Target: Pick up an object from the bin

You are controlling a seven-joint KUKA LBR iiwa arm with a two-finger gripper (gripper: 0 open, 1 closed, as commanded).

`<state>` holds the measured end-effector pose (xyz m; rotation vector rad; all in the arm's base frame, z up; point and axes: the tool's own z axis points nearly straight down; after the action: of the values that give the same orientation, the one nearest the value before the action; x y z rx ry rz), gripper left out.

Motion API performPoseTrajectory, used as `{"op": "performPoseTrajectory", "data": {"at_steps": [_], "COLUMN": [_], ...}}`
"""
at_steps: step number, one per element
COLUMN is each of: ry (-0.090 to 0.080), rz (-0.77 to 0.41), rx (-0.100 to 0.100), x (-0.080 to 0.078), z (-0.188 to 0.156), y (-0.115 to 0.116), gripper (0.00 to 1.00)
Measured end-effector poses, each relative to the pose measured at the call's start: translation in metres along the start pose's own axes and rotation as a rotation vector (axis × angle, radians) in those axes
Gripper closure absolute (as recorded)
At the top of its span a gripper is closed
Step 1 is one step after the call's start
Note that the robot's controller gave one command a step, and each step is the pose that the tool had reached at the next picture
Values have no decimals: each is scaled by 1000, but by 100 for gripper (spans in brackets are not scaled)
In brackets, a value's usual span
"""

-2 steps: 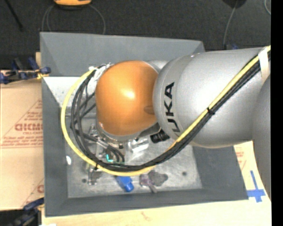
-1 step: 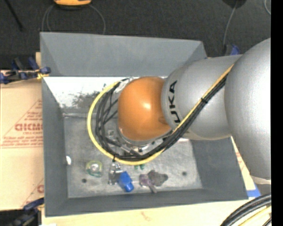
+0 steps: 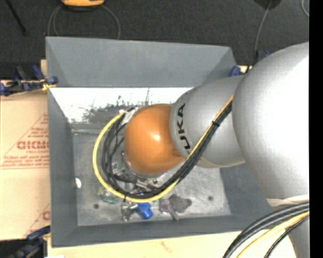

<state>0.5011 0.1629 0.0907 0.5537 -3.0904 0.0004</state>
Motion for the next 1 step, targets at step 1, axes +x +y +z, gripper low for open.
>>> {"op": "performPoseTrajectory", "data": {"at_steps": [1], "ry": [-1], "rz": [155], "rx": [2], "x": [43], "z": [-4], "y": [-89], "gripper": [0]}}
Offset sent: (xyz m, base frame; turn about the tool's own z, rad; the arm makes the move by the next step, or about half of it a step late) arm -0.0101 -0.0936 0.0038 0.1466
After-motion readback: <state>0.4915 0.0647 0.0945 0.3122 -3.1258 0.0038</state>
